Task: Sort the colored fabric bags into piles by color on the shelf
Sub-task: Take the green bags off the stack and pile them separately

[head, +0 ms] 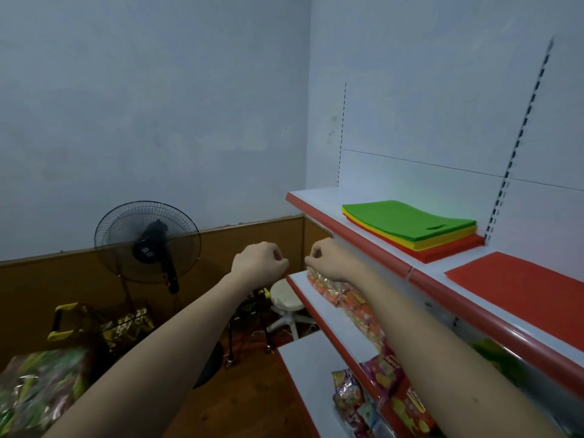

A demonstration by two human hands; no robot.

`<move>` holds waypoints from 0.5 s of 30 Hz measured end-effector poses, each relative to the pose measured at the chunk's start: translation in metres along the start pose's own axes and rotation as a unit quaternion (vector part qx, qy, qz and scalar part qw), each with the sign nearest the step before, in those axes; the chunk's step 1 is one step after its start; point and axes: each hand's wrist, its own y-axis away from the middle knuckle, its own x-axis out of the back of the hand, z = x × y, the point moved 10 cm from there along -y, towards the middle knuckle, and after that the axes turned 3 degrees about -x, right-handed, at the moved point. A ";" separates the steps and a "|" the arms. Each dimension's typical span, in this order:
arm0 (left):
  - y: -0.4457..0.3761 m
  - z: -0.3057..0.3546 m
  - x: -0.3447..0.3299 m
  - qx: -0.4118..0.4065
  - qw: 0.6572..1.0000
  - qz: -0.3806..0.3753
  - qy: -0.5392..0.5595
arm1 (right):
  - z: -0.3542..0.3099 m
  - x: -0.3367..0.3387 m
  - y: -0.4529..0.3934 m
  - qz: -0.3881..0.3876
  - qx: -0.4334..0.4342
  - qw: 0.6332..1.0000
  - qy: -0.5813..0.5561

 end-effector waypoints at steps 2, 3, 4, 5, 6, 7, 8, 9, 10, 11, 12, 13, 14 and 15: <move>-0.021 -0.009 -0.002 0.001 1.000 -0.009 0.000 | 0.004 0.001 -0.024 0.000 -0.004 1.000 0.013; -0.032 -0.015 -0.004 0.002 1.000 -0.011 0.001 | 0.005 0.001 -0.036 0.001 -0.006 1.000 0.021; -0.045 -0.020 -0.004 0.001 1.000 -0.008 0.005 | 0.007 0.001 -0.049 0.002 -0.008 1.000 0.026; -0.057 -0.025 -0.004 -0.002 1.000 -0.004 0.012 | 0.007 0.000 -0.061 0.004 -0.010 1.000 0.028; -0.069 -0.029 -0.005 -0.008 1.000 -0.001 0.019 | 0.008 -0.002 -0.073 0.006 -0.014 1.000 0.027; -0.080 -0.034 -0.006 -0.014 1.000 -0.001 0.027 | 0.010 -0.004 -0.085 0.010 -0.017 1.000 0.022; -0.091 -0.038 -0.009 -0.022 0.999 -0.005 0.034 | 0.012 -0.006 -0.096 0.017 -0.022 0.999 0.018; -0.102 -0.043 -0.012 -0.031 0.999 -0.011 0.042 | 0.014 -0.009 -0.106 0.025 -0.028 0.999 0.016; -0.112 -0.048 -0.015 -0.040 0.998 -0.020 0.049 | 0.016 -0.012 -0.116 0.032 -0.033 0.999 0.019; -0.123 -0.053 -0.019 -0.050 0.997 -0.029 0.056 | 0.018 -0.016 -0.125 0.040 -0.040 0.998 0.021; -0.134 -0.058 -0.024 -0.061 0.995 -0.040 0.065 | 0.020 -0.019 -0.132 0.049 -0.050 0.997 0.018; -0.145 -0.063 -0.027 -0.074 0.993 -0.049 0.077 | 0.023 -0.020 -0.138 0.062 -0.061 0.996 0.010; -0.156 -0.067 -0.029 -0.090 0.991 -0.055 0.087 | 0.026 -0.020 -0.144 0.077 -0.073 0.994 0.000; -0.166 -0.071 -0.031 -0.106 0.988 -0.058 0.096 | 0.030 -0.020 -0.150 0.092 -0.085 0.992 -0.008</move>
